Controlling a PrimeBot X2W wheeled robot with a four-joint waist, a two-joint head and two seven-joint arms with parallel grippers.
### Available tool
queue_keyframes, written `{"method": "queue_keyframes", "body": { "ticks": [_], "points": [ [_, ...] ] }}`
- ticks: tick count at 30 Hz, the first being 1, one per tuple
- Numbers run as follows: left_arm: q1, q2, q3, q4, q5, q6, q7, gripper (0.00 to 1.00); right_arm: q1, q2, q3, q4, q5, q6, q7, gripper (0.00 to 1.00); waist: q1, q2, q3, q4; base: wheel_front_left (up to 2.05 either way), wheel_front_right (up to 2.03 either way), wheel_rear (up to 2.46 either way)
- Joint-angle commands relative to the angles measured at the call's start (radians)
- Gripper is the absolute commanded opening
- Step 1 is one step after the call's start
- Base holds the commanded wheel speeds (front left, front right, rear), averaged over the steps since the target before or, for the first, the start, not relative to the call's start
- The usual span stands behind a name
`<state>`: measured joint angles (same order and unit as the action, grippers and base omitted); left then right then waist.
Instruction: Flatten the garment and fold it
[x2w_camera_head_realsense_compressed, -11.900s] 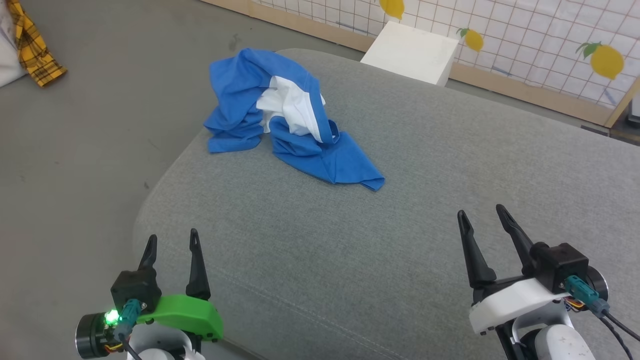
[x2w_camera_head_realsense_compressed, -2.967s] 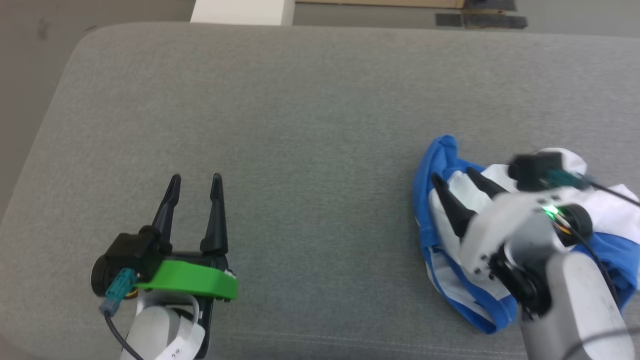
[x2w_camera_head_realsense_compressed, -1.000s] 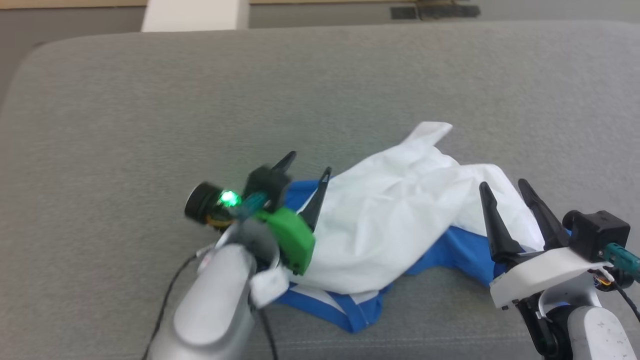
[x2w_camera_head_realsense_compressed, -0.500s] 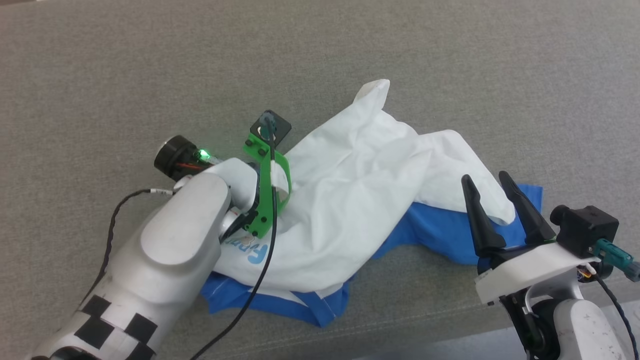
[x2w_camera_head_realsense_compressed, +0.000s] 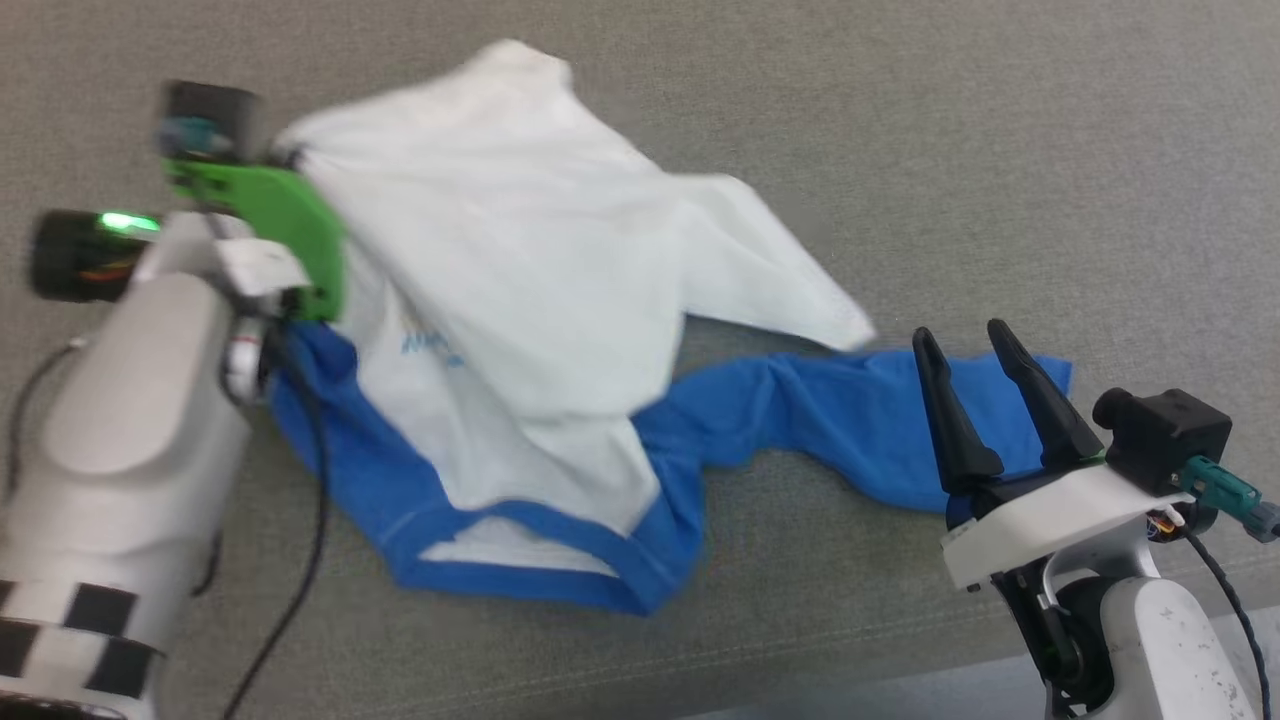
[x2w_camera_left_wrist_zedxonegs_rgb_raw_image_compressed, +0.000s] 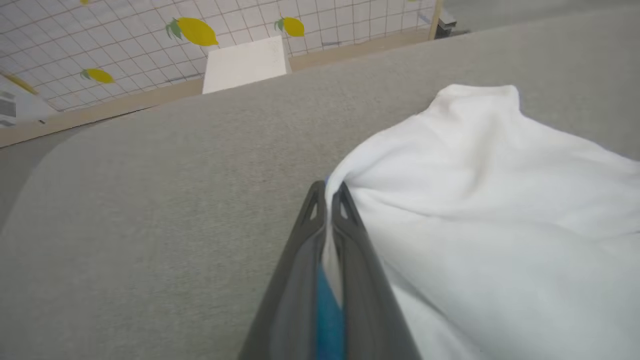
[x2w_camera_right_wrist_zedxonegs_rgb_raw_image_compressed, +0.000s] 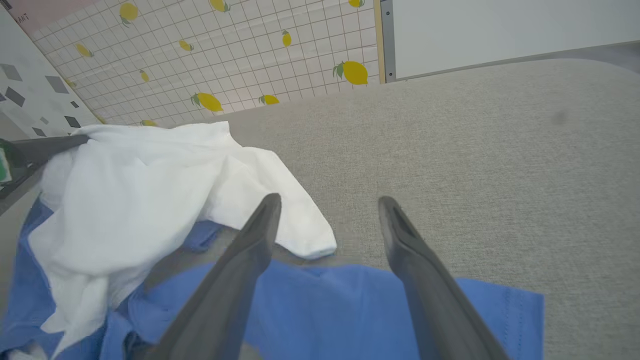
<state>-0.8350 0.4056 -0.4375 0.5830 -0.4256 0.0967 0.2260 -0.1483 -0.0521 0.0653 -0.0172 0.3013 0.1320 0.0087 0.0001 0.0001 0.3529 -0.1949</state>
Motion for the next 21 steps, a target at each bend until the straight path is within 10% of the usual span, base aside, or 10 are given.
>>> {"method": "queue_keyframes", "body": {
  "ticks": [1,9,10,11,21],
  "points": [
    [-0.021,0.022,0.027,0.016,-0.017,0.026,-0.034,0.00,-0.015,0.002,0.004,-0.003,-0.002,-0.001,0.001,1.00,-0.0001,-0.0001,-0.001,0.003,0.00,0.00,0.00],
    [0.060,0.046,0.186,0.117,-0.110,0.139,-0.169,0.03,-0.010,0.002,0.013,0.004,-0.006,-0.001,0.018,1.00,-0.0001,-0.0001,-0.015,0.014,0.00,0.00,0.00],
    [0.081,0.036,0.198,0.123,-0.134,0.123,-0.182,0.65,-0.006,0.002,0.013,0.003,-0.009,-0.001,0.023,1.00,-0.0001,-0.0001,-0.020,0.018,0.00,0.00,0.00],
    [0.098,0.026,0.209,0.125,-0.152,0.112,-0.198,1.00,-0.004,0.002,0.013,0.003,-0.011,-0.001,0.027,1.00,-0.0001,-0.0001,-0.026,0.022,0.00,0.00,0.00],
    [0.365,-0.100,0.285,-0.089,-0.198,0.033,-0.484,1.00,-0.020,0.002,0.051,-0.025,-0.057,-0.001,0.094,1.00,-0.0001,-0.0001,-0.078,0.134,0.00,0.00,0.00]
  ]
}}
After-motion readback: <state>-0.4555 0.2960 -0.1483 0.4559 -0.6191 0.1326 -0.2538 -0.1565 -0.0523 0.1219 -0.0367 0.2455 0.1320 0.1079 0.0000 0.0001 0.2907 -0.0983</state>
